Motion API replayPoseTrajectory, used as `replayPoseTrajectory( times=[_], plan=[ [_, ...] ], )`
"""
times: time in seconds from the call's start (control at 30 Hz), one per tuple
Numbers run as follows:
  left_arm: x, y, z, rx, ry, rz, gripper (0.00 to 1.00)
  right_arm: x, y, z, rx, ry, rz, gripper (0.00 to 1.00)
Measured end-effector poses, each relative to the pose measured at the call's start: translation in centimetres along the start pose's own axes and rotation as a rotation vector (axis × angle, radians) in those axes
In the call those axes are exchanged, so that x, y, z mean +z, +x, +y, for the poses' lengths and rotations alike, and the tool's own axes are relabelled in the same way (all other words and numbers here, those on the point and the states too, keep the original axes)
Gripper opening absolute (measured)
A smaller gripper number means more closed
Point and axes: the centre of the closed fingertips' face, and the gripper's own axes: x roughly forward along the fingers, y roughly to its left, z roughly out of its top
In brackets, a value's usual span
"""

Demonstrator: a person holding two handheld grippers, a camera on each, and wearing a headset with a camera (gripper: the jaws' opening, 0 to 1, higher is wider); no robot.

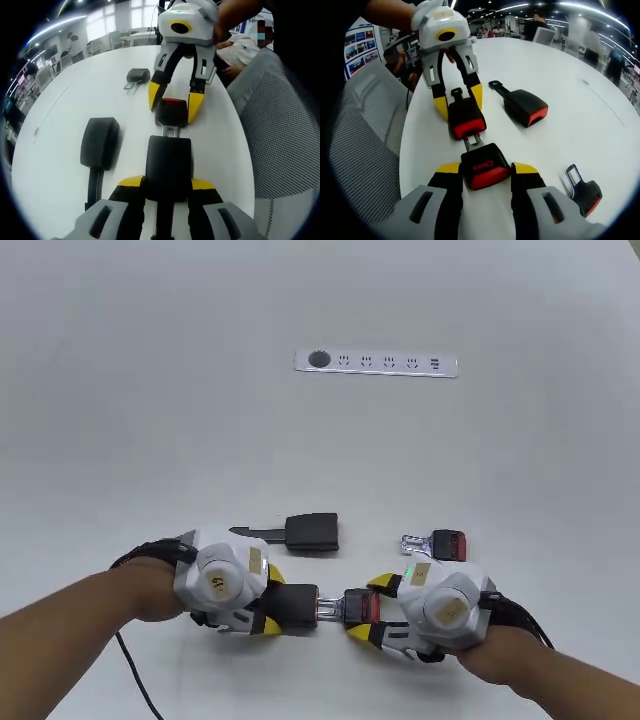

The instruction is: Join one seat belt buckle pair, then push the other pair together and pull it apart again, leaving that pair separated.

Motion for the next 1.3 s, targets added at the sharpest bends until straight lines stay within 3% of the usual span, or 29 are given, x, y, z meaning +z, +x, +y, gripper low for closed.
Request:
replayPoseTrajectory(
  times=[1.27, 1.3],
  plan=[
    [0.0, 0.0, -0.1, -0.017, 0.033, 0.014, 0.33, 1.4, 1.7, 0.7, -0.003, 0.017, -0.008, 0.36],
    [-0.4, -0.1, -0.3, -0.032, 0.028, 0.034, 0.33, 1.2, 1.7, 0.6, -0.013, 0.024, 0.006, 0.36]
  ],
)
